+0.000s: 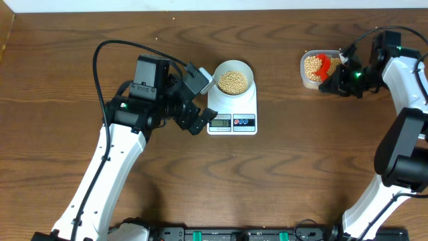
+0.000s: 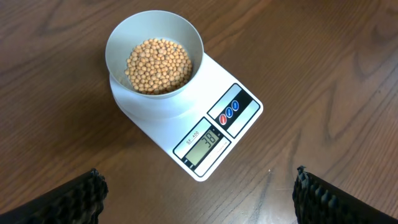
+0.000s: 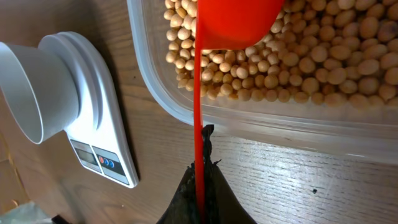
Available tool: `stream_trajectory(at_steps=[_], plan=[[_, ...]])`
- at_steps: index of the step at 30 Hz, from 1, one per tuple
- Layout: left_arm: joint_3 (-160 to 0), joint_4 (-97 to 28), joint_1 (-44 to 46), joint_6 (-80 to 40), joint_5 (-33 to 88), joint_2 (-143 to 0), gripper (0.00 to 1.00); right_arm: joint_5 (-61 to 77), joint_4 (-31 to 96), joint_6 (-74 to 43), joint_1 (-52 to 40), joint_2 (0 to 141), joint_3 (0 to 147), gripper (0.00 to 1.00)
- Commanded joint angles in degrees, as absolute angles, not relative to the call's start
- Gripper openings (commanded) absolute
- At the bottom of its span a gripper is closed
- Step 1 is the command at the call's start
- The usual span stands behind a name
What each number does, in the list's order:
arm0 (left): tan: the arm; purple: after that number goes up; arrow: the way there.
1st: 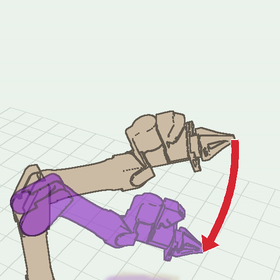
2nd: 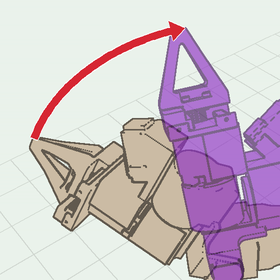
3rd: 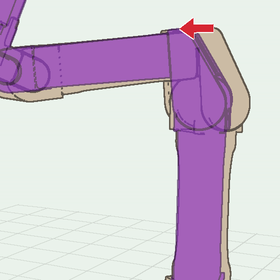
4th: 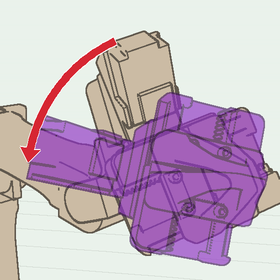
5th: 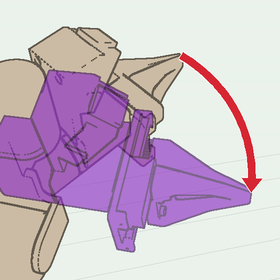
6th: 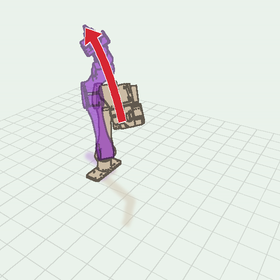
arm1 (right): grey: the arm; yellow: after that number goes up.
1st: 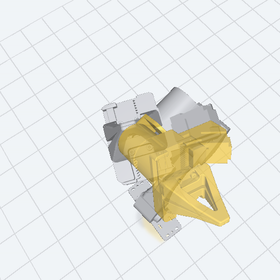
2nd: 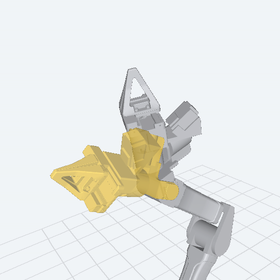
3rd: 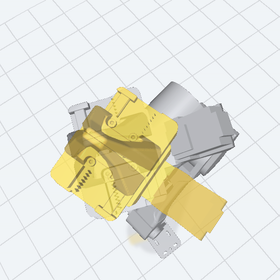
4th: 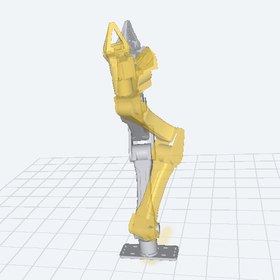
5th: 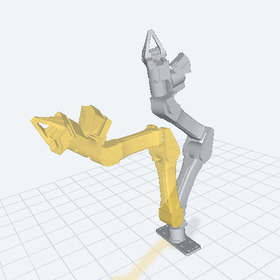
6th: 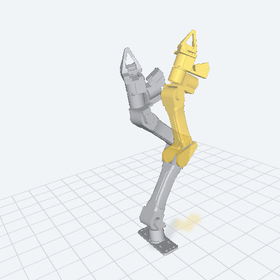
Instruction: Scoop item into bowl and weigh 50g on scale
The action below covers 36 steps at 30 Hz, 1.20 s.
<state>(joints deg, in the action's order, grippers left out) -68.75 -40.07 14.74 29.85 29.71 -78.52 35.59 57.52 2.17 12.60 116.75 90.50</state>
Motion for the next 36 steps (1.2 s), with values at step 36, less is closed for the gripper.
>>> stream_trajectory(at_steps=[36], plan=[[-68.5,-40.1,14.8,30.2,30.4,-78.6,0.98,47.4,59.6,8.9,18.0,117.3,90.3,0.01]])
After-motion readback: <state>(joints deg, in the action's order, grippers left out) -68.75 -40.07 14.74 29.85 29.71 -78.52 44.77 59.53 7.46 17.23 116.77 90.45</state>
